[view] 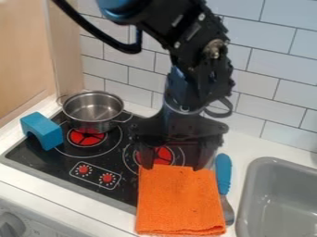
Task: Move the orange cloth to the top of the right burner
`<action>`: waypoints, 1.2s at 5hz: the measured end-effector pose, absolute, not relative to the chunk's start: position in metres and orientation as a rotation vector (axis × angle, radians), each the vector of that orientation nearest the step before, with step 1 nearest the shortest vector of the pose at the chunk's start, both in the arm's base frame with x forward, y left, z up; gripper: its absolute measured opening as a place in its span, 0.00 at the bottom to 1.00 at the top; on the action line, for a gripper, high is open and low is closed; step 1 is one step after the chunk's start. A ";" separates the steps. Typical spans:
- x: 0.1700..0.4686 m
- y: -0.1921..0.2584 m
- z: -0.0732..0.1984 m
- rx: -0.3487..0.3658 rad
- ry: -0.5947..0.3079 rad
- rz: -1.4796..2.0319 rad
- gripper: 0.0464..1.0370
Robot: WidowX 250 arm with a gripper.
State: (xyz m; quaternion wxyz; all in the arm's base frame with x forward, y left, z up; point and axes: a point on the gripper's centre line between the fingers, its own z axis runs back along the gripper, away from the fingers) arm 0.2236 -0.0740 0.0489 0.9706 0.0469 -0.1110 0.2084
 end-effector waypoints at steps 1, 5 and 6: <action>0.226 -0.073 0.041 0.075 -0.200 0.437 0.96; 0.225 -0.058 0.003 0.076 -0.120 0.451 0.96; 0.230 -0.061 -0.002 0.074 -0.103 0.438 0.96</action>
